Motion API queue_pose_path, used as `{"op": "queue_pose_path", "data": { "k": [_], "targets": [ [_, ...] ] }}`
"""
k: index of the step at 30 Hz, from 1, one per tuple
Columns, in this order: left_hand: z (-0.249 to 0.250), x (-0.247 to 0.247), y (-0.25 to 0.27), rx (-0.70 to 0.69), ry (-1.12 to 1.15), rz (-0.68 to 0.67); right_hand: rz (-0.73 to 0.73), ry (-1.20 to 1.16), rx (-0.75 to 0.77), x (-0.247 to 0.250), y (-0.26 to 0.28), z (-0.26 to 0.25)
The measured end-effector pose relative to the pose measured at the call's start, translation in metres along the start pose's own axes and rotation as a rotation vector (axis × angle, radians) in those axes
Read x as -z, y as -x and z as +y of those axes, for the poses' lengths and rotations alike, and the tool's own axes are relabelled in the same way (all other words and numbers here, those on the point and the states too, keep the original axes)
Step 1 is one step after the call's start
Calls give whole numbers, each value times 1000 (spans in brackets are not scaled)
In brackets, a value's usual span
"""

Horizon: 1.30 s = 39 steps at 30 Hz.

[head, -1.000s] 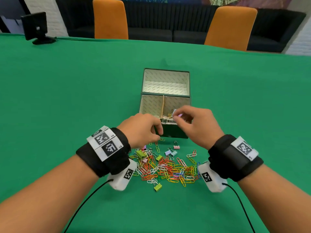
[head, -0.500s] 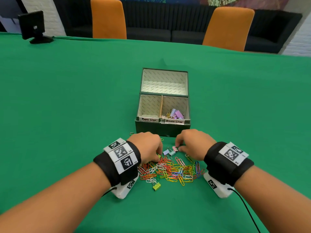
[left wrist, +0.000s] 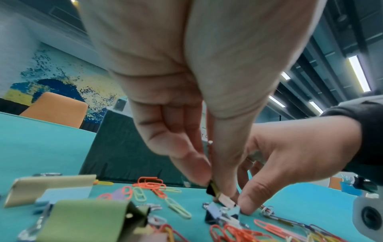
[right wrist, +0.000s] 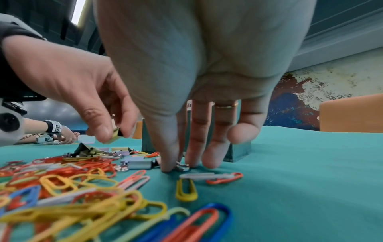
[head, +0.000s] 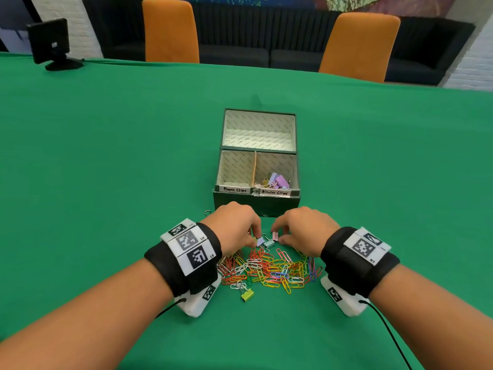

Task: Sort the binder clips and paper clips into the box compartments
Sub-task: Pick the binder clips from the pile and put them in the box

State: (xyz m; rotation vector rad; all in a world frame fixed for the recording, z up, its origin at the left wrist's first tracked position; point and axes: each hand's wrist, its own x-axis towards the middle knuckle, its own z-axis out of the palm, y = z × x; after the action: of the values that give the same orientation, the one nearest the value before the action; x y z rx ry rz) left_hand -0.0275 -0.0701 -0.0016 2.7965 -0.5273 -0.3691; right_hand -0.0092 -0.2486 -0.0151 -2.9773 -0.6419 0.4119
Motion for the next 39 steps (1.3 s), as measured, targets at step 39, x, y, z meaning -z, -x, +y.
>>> {"op": "queue_pose_path", "data": {
  "k": [39],
  "targets": [
    [-15,22,7,48,27,94,626,-434,-57,35,-12,6]
  ]
}}
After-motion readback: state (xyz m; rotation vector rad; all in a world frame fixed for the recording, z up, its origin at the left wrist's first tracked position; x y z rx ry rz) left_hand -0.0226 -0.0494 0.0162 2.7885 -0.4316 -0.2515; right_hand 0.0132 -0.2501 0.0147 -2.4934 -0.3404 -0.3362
